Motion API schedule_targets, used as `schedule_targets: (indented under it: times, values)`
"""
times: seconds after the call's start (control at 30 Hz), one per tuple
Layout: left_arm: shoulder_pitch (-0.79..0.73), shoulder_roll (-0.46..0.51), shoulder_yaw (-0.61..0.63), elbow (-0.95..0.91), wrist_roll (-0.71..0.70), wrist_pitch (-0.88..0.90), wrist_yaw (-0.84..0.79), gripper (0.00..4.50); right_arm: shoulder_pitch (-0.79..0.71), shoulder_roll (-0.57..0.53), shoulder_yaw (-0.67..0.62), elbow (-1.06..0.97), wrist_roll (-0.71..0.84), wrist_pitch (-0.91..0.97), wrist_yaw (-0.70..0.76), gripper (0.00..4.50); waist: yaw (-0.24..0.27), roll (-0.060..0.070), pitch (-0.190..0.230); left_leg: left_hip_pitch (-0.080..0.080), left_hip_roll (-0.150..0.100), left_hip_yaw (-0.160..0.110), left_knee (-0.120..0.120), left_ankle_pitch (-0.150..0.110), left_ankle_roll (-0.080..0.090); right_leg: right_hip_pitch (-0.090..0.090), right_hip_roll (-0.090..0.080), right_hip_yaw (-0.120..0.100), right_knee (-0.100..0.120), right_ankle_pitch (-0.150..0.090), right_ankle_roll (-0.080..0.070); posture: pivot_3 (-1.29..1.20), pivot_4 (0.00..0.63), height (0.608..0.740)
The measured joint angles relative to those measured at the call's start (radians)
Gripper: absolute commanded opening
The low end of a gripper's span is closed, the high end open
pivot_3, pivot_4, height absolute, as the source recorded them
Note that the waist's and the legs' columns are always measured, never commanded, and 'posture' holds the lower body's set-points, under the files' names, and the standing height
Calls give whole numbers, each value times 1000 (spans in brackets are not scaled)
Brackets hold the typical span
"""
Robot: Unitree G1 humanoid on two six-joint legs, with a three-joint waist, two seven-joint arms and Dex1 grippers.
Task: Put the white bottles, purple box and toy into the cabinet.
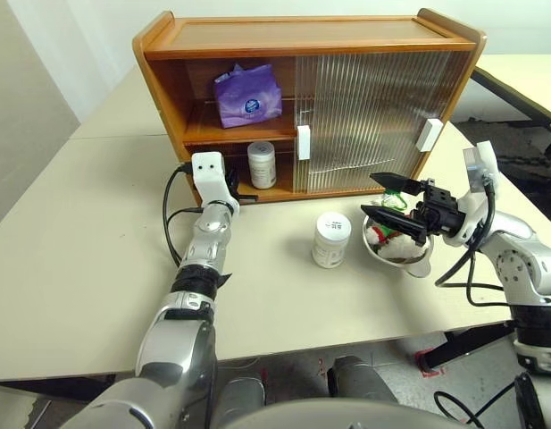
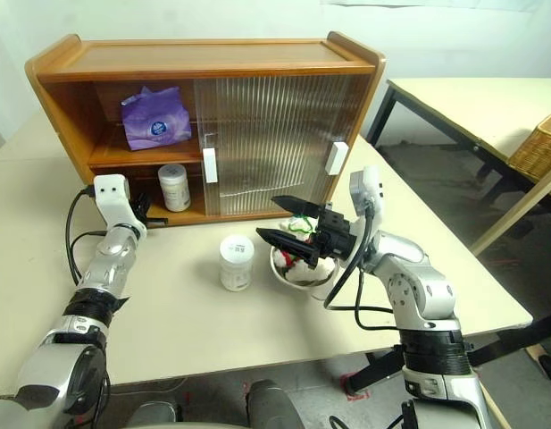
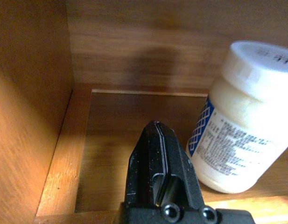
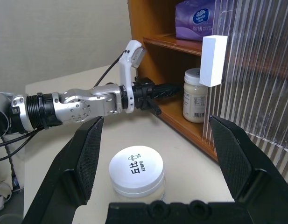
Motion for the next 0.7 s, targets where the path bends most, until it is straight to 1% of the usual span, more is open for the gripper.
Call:
schedule_targets:
  times: [0.3,0.43,0.7]
  values:
    - [-96,10,-1,181,31,-67,-24,44,22,-6,-5,-25,6,3,-19,4500,-7,0,0,0,0,0,0,0,0,-1,0,0,0,0,0,-252,0,740]
    - [-137,-3,-18,227,38,-94,-45,44,35,-11,-14,-33,7,3,-24,4500,-11,0,0,-1,0,0,0,0,0,-1,0,0,-1,-1,1,-262,0,740]
    - [-174,-39,-35,291,40,-119,-59,44,53,-11,-26,-42,8,3,-33,4500,-32,0,0,-2,0,0,0,0,1,-1,0,0,-1,-2,4,-276,0,740]
